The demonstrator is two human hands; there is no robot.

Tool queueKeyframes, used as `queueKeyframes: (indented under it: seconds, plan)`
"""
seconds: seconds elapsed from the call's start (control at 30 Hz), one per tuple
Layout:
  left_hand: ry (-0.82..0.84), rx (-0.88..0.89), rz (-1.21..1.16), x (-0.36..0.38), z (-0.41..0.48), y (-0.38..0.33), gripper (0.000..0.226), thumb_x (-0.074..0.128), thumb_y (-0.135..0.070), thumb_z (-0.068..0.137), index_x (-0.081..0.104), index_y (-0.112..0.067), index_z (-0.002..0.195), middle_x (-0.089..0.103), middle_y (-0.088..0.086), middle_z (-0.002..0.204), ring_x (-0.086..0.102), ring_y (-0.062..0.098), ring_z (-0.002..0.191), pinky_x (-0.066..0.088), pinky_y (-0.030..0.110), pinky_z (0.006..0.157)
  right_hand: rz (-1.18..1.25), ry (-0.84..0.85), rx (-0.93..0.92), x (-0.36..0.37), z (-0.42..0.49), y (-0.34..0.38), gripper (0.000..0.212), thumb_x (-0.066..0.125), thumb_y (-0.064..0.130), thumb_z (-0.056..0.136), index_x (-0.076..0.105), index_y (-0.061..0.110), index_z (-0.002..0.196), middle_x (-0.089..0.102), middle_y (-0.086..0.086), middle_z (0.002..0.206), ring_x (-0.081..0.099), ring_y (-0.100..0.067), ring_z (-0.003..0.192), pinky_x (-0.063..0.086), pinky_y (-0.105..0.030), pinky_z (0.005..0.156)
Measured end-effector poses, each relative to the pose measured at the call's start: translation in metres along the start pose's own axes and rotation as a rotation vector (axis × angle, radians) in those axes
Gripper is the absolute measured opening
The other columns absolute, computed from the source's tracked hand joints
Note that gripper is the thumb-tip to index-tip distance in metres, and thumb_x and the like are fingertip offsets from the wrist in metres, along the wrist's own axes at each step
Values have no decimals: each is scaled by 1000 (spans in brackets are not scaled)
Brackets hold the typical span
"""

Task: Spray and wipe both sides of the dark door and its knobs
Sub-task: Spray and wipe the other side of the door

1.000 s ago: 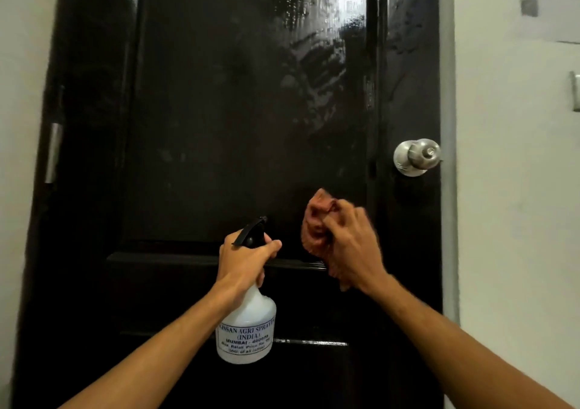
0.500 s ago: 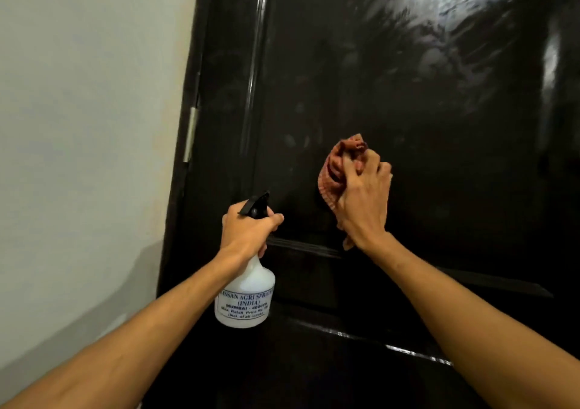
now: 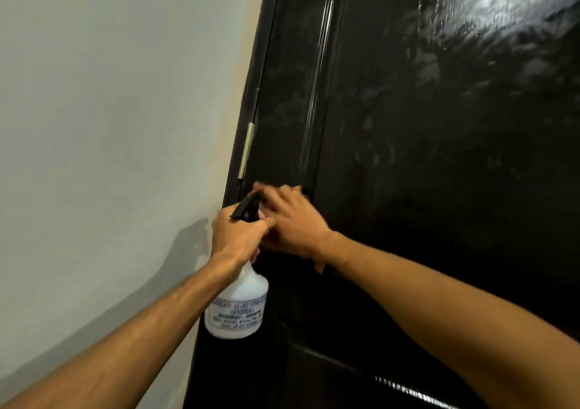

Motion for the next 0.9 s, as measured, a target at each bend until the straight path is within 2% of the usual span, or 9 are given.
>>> queueKeyframes:
  seconds: [0.07,0.1,0.2,0.27,0.4,0.47,0.6,0.73,0.9]
  plan:
    - [-25,9,25,-9,4,3,12,81,-15,85,70,-18,80,74,16,74,51,14,37,46,25,40,-42,108,-194,8,6,8,57,62,36,94,52,11,145,46,-19,150,46,-39,129,40,-52,107]
    - [-21,18,25,-11,9,3,11,81,-14,85,71,-15,81,73,17,74,51,14,37,45,25,39,-73,83,-155,1,18,-8,55,62,35,94,54,13,144,46,-17,149,45,-38,129,40,-53,108]
    - [-16,37,28,-19,18,4,11,79,-14,86,71,-7,85,72,22,80,52,18,40,44,25,39,-116,-57,305,-37,47,-63,55,64,28,89,53,16,142,43,-16,145,44,-36,121,40,-48,102]
    - [-28,47,40,-21,19,6,11,79,-14,87,71,-7,85,72,22,79,53,19,41,44,26,39,-95,-37,420,-42,48,-70,57,54,26,92,46,14,147,37,-18,150,41,-38,124,35,-48,102]
    - [-52,28,28,-21,13,4,9,80,-13,86,73,-8,86,70,16,69,54,19,43,44,26,41,-76,154,-73,3,24,14,58,31,45,102,39,21,154,29,-17,162,32,-39,141,27,-53,115]
    - [-51,7,32,-24,8,3,9,80,-15,86,73,-9,86,69,12,68,53,16,45,45,26,46,-130,294,-228,22,14,43,58,39,47,102,39,24,155,25,-12,167,20,-35,152,21,-51,122]
    - [-18,33,69,-33,10,-2,7,79,-14,87,73,-10,88,73,17,78,55,17,47,47,26,44,-148,140,-78,5,25,10,57,58,38,95,49,22,148,44,-13,152,43,-34,135,25,-46,114]
    - [7,77,72,-28,17,-11,8,76,-13,90,71,-7,90,73,19,84,53,15,42,44,24,38,-195,-54,261,-36,1,-77,47,50,38,91,60,17,131,53,-15,140,50,-36,120,33,-47,102]
    - [28,93,50,7,8,-31,10,78,-14,86,71,-8,85,73,18,80,52,16,38,43,26,37,-203,50,98,-51,-63,-97,49,51,33,87,59,20,133,52,-14,138,47,-36,119,36,-44,99]
Point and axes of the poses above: each hand's wrist, its own z-axis towards the middle knuckle, its own x-axis out of the palm, y = z × x, the point moved 2 cm from there along z, towards the middle knuckle
